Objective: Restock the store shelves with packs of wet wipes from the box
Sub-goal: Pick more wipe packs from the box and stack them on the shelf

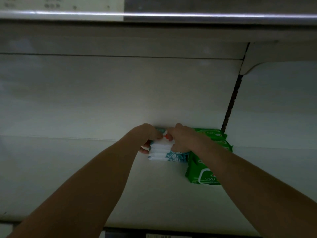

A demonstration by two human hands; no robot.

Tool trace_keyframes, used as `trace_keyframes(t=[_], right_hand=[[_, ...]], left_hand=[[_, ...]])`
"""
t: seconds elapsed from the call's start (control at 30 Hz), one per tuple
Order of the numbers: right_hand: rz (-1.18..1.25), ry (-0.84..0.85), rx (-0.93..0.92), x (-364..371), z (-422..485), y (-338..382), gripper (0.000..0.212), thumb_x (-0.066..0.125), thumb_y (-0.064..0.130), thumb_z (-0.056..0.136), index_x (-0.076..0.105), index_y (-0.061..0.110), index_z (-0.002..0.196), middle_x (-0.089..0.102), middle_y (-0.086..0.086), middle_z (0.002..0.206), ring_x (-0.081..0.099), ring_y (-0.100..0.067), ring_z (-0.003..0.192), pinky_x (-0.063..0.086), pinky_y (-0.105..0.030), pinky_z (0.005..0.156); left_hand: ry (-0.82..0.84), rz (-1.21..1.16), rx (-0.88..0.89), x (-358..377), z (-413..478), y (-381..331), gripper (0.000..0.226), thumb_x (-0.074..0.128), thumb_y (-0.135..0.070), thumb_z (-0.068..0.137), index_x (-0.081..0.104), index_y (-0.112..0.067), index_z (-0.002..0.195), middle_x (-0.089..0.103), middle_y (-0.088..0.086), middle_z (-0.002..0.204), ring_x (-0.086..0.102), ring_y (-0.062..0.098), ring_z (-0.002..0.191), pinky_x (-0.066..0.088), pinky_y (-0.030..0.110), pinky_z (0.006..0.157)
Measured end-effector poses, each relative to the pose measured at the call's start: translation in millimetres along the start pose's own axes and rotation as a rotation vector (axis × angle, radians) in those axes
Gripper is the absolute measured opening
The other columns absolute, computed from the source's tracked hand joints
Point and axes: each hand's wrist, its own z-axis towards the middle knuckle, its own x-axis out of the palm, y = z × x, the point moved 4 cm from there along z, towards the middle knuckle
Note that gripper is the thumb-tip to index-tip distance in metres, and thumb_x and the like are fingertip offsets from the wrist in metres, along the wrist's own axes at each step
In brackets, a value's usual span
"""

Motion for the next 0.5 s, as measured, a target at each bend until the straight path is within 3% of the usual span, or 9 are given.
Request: trace_keyframes(t=[0.1, 0.3, 0.5], right_hand=[[0.017, -0.020, 0.006, 1, -2, -1, 0.051, 0.063, 0.024, 0.089, 0.044, 0.013, 0.135, 0.042, -0.015, 0.128, 0.051, -0.030, 0.112, 0.042, -0.031, 0.083], [0.009, -0.017, 0.033, -5, -4, 3, 0.048, 0.062, 0.020, 0.089, 0.046, 0.013, 0.133, 0.045, -0.013, 0.129, 0.051, -0.029, 0.114, 0.042, -0.030, 0.083], [-0.035, -0.070, -0.009, -14, -7, 29, 0.041, 0.058, 0.018, 0.090, 0.053, 0.012, 0.130, 0.049, -0.012, 0.129, 0.052, -0.029, 0.115, 0.041, -0.031, 0.081]], left_hand=[[-0.002, -0.006, -0.010, 1, -2, 0, 0.024, 0.060, -0.027, 0.095, 0.057, -0.005, 0.086, 0.059, 0.011, 0.081, 0.055, 0.021, 0.066, 0.048, 0.032, 0.056], [-0.062, 0.099, 0.026, 0, -6, -3, 0.040, 0.062, -0.032, 0.092, 0.052, -0.005, 0.119, 0.053, 0.015, 0.117, 0.053, 0.026, 0.100, 0.050, 0.042, 0.079], [-0.089, 0.055, 0.040, -9, -17, 10, 0.037, 0.060, -0.027, 0.094, 0.052, -0.004, 0.121, 0.051, 0.013, 0.107, 0.053, 0.025, 0.096, 0.049, 0.040, 0.076]])
